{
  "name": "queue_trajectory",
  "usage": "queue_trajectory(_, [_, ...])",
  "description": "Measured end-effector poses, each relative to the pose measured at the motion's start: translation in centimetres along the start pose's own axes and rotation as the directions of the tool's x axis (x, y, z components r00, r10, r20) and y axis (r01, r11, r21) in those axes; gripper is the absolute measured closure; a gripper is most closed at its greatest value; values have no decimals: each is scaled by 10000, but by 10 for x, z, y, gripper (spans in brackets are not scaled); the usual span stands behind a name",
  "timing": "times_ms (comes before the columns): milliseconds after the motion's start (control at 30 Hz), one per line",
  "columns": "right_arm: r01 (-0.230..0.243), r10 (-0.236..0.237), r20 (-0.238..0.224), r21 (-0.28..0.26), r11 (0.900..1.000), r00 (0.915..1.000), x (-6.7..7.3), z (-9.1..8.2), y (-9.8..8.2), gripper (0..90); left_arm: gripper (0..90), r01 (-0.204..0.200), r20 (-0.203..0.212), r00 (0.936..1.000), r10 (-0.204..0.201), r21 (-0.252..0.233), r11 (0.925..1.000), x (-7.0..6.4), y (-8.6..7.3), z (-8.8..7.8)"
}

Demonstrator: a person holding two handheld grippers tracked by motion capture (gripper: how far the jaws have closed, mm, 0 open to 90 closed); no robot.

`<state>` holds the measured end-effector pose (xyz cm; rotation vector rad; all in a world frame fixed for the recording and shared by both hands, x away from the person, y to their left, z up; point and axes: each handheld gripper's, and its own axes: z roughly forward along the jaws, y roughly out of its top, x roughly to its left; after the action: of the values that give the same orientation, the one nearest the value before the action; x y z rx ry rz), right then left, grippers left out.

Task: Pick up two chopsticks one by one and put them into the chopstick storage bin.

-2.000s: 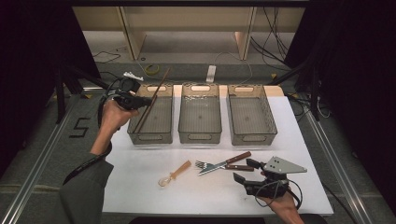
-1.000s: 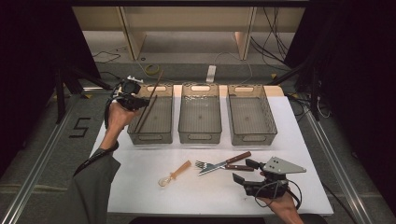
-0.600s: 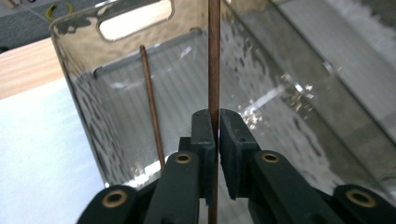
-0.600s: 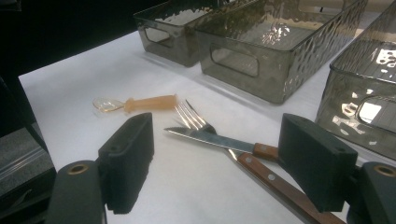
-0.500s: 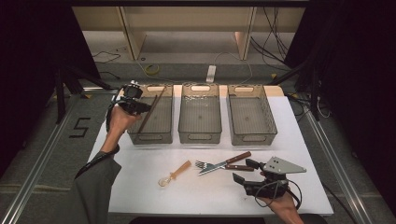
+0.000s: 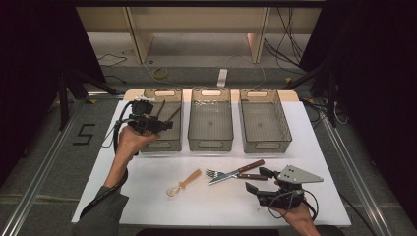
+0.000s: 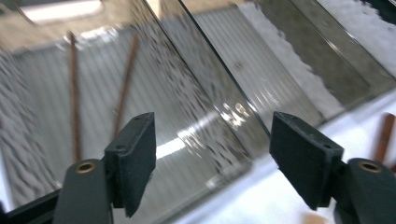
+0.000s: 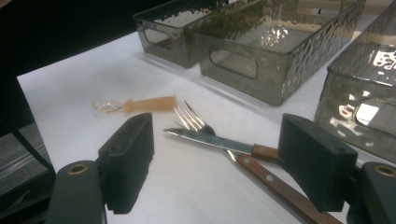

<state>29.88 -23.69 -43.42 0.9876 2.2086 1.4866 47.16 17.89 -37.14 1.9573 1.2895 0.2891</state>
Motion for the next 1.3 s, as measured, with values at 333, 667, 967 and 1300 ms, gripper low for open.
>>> queue_trajectory(333, [47, -47, 46, -32, 10000, 10000, 1, -2, 0, 278, 235, -690, 981, 9930, 652, 362, 9970, -25, -12, -4])
queue_trajectory(667, [79, -79, 32, -17, 10000, 10000, 1, -2, 0, 278, 199, -1877, 1274, 9775, 1682, 1614, 9689, -59, -28, 12])
queue_trajectory(967, [70, -69, 19, -53, 10000, 10000, 1, -2, 1, 278, 193, -2348, 1227, 9698, 2108, 2359, 9430, -72, -43, 21])
queue_trajectory(1300, [50, -50, -1, -35, 10000, 10000, -2, -2, -1, 278, 185, -2666, 1282, 9623, 2401, 2670, 9261, -77, -57, 28])
